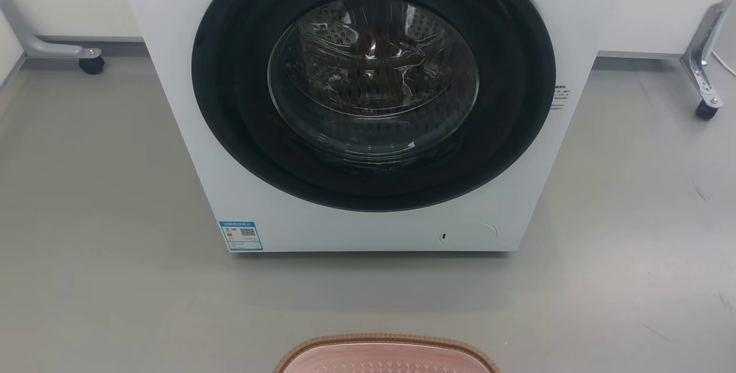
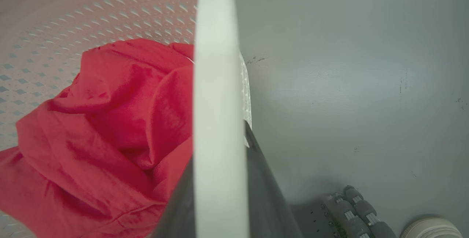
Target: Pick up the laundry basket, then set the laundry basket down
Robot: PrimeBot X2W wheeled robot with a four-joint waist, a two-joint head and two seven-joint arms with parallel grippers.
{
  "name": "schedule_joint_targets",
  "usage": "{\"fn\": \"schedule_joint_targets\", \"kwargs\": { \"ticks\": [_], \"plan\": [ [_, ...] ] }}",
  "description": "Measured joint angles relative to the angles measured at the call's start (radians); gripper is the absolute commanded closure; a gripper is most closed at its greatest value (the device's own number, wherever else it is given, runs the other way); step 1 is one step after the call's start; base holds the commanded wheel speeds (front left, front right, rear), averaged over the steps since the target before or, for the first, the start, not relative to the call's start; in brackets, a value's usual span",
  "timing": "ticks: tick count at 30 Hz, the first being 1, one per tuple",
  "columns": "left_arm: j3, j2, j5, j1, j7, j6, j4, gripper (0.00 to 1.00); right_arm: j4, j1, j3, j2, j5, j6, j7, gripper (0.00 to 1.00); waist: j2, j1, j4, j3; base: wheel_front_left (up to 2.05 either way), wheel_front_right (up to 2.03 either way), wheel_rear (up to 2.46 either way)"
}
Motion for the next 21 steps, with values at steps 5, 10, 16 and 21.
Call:
{"fn": "schedule_joint_targets", "kwargs": {
  "ticks": [5,10,16,21],
  "plan": [
    [-0.002,0.0,-0.018,0.0,0.0,0.0,0.001,1.0,0.001,-0.002,0.012,0.0,0.011,0.0,-0.005,1.0,0.0,0.0,-0.001,0.002,0.0,0.0,0.0],
    [-0.004,0.001,-0.021,0.0,0.0,0.0,0.001,1.0,0.004,-0.006,0.026,0.0,0.025,0.0,-0.009,1.0,0.0,0.0,-0.001,0.005,0.0,0.0,0.0],
    [-0.006,0.003,-0.024,0.0,-0.001,0.0,0.001,1.0,0.006,-0.017,0.045,0.0,0.046,0.0,-0.018,1.0,0.0,0.0,-0.002,0.009,0.0,0.0,0.0],
    [-0.007,0.003,-0.024,0.0,-0.002,0.0,0.002,1.0,0.007,-0.017,0.057,-0.001,0.061,0.0,-0.022,1.0,0.0,0.0,-0.003,0.013,0.0,0.0,0.0]
  ]
}}
